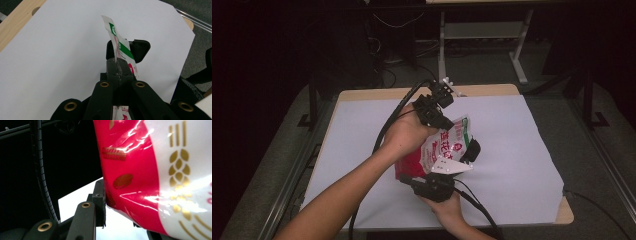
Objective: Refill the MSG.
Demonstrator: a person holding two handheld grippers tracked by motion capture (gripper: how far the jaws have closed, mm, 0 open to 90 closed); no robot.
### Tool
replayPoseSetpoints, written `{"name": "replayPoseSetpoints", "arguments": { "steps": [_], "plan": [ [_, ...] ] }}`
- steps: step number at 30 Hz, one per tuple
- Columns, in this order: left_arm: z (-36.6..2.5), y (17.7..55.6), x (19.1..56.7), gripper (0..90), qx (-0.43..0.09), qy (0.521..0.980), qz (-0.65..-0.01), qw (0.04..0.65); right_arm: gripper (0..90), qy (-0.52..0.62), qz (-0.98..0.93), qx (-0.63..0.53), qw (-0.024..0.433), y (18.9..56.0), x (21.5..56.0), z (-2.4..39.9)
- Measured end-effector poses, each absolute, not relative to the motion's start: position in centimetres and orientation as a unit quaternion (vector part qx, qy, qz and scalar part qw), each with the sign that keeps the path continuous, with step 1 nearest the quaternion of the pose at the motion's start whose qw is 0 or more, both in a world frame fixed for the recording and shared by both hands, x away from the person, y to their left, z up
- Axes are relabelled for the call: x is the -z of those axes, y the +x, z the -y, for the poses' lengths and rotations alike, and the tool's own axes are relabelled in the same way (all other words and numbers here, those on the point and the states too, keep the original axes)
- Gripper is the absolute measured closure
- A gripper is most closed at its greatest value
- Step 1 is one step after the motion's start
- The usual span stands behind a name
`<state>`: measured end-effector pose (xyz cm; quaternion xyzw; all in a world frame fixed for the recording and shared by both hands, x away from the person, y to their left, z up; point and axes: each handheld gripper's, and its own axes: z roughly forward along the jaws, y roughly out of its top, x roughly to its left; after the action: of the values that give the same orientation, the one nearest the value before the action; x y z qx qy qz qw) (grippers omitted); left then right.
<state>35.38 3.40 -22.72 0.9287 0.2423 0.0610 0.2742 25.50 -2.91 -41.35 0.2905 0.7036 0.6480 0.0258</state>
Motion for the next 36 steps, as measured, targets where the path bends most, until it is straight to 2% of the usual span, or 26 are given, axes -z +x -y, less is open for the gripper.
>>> {"name": "replayPoseSetpoints", "arguments": {
  "steps": [22,36],
  "plan": [
    [-3.1,35.7,22.6,90.0,-0.063,0.929,-0.249,0.267,68.8,0.292,-0.701,-0.65,0.023,25.5,41.2,2.8],
    [-3.2,35.7,22.5,90.0,-0.059,0.928,-0.253,0.265,66.7,0.274,-0.718,-0.635,0.079,24.6,41.0,2.2]
  ]
}}
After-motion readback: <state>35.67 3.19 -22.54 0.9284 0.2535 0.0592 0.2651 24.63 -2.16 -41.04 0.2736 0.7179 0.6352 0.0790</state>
